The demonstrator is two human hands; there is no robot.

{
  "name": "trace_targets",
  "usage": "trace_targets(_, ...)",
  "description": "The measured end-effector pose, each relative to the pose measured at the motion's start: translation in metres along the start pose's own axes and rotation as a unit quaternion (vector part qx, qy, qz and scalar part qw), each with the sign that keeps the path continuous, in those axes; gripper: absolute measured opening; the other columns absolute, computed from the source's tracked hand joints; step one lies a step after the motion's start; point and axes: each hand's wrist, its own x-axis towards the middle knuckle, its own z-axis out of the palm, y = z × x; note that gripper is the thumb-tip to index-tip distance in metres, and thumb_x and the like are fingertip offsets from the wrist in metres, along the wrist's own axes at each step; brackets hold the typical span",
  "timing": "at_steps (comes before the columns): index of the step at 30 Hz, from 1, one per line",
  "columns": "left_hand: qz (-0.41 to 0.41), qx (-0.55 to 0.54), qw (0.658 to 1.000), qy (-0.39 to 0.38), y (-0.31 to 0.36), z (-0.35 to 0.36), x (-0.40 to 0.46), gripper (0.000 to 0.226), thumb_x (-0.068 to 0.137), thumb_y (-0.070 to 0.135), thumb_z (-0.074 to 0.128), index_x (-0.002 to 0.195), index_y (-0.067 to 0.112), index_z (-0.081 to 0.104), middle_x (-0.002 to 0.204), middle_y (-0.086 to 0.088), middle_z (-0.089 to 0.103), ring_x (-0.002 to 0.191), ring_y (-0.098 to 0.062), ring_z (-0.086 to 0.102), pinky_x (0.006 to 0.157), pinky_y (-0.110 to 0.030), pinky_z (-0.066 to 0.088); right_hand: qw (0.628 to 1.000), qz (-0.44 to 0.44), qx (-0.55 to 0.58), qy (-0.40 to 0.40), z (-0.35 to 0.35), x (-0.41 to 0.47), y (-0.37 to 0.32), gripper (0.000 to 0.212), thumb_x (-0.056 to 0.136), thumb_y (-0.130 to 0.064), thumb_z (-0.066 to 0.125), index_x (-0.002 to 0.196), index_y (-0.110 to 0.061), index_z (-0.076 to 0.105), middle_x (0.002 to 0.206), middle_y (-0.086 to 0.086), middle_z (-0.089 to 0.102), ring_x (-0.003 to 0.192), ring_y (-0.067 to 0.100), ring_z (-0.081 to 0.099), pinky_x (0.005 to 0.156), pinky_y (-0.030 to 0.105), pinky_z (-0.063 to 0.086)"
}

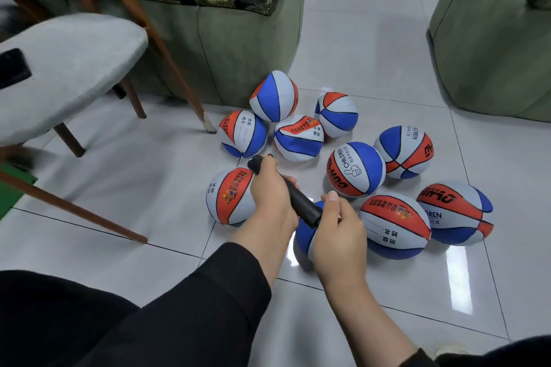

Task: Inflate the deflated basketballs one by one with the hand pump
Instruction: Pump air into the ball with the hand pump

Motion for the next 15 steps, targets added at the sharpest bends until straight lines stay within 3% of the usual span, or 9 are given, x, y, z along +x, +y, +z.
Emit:
trace_targets(4,0.037,0.033,0.999,0.000,0.008,-0.003,0.002,0.032,0.093,0.040,0.064,0.112,0.014,0.064,0.060,0.000,0.057,0.059,-0.018,0.055,0.066,-0.032,0.053,0.998,0.010,-0.014,-0.057,0.007,0.000,0.009,0.039,0.106,-0.044,0.038,0.096,-0.019,0.066,0.080,-0.005,0.064,0.081,0.017,0.058,0.074,0.036,0.042)
trace_targets(8,0.072,0.094,0.993,-0.007,0.024,-0.010,0.011,0.035,0.097,0.038,0.060,0.123,0.015,0.057,0.076,-0.005,0.062,0.066,-0.019,0.059,0.064,-0.032,0.051,0.982,-0.006,-0.024,-0.189,0.007,0.004,0.010,0.016,0.100,-0.049,0.052,0.113,-0.043,0.060,0.092,-0.014,0.065,0.082,0.003,0.062,0.072,0.021,0.046)
trace_targets(11,0.065,0.140,0.988,-0.025,0.031,-0.015,0.021,0.032,0.100,0.041,0.060,0.118,0.015,0.055,0.086,-0.007,0.061,0.078,-0.023,0.060,0.079,-0.038,0.057,0.961,-0.021,-0.044,-0.272,0.004,0.010,0.010,0.017,0.097,-0.041,0.063,0.113,-0.043,0.063,0.080,-0.011,0.065,0.065,0.002,0.062,0.068,0.026,0.050)
trace_targets(13,0.049,0.173,0.983,-0.044,0.032,-0.017,0.025,0.029,0.102,0.045,0.058,0.110,0.017,0.054,0.091,-0.008,0.059,0.085,-0.026,0.059,0.094,-0.044,0.057,0.950,-0.030,-0.103,-0.292,0.005,0.017,0.006,0.019,0.096,-0.039,0.064,0.114,-0.041,0.061,0.079,-0.008,0.066,0.063,0.000,0.063,0.063,0.023,0.048)
trace_targets(15,0.040,0.209,0.975,-0.056,0.033,-0.019,0.029,0.029,0.103,0.047,0.056,0.105,0.018,0.053,0.093,-0.010,0.059,0.086,-0.027,0.060,0.098,-0.049,0.057,0.942,-0.037,-0.149,-0.300,0.007,0.026,-0.002,0.019,0.096,-0.038,0.063,0.115,-0.039,0.058,0.084,-0.008,0.067,0.066,-0.003,0.063,0.062,0.022,0.047)
